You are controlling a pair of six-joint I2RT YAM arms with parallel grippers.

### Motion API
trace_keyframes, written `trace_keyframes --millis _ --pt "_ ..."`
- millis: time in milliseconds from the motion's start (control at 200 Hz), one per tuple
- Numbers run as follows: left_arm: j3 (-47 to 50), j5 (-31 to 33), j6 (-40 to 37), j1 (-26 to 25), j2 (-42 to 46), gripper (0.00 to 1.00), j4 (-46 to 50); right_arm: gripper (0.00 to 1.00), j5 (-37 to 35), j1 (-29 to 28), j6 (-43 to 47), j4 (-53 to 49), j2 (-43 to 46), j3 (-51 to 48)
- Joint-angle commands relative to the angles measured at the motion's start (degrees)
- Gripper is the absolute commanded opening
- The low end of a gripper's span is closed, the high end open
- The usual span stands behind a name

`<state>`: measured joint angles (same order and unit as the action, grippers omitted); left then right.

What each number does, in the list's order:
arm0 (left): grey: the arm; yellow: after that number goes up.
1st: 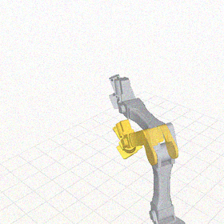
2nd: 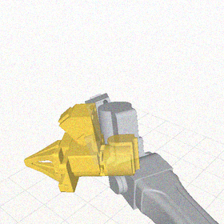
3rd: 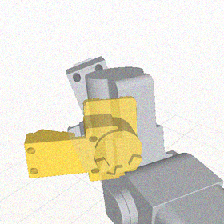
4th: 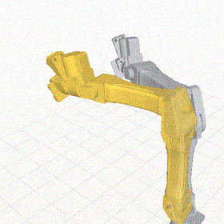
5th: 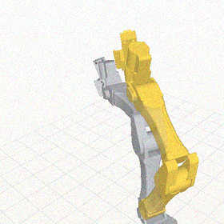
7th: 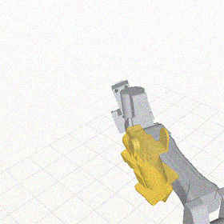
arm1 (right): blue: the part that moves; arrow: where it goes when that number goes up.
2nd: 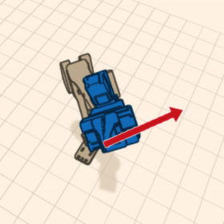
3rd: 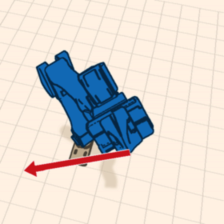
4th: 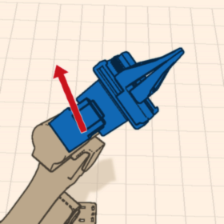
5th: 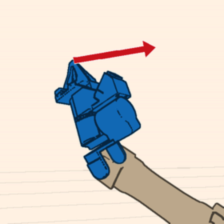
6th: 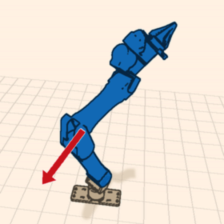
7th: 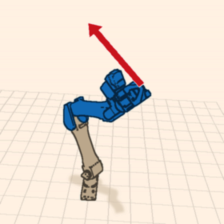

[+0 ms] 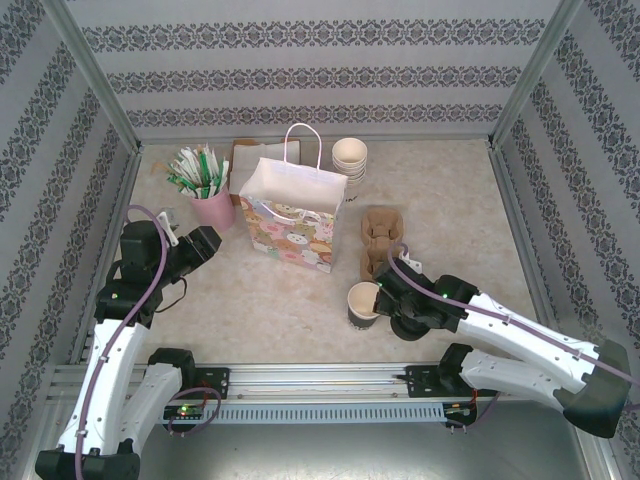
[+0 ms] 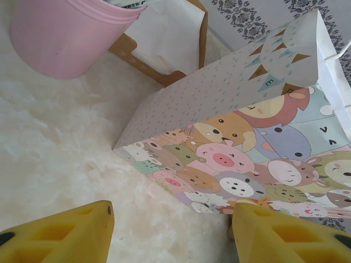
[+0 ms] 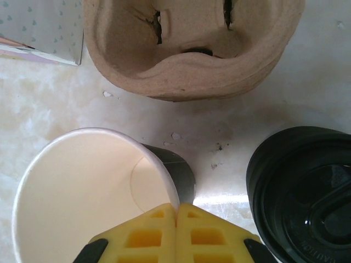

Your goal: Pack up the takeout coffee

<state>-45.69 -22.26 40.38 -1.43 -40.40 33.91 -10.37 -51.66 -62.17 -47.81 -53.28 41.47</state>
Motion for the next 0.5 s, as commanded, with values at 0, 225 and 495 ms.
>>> trace_keyframes --millis 0,225,495 --pt "0.3 0.1 -1.3 -0.2 0.4 0.6 0.0 0.04 -3.6 -0.8 2.0 -3.4 0.5 2.1" --pt "0.4 0.1 -1.0 -0.2 0.4 0.6 -0.1 0.13 -3.9 -1.1 2.0 -3.9 1.0 2.1" --pt "0.2 0.0 -1.2 -0.2 0.0 0.6 -0.4 0.35 -7.3 -1.1 1.9 -9.4 1.5 5.5"
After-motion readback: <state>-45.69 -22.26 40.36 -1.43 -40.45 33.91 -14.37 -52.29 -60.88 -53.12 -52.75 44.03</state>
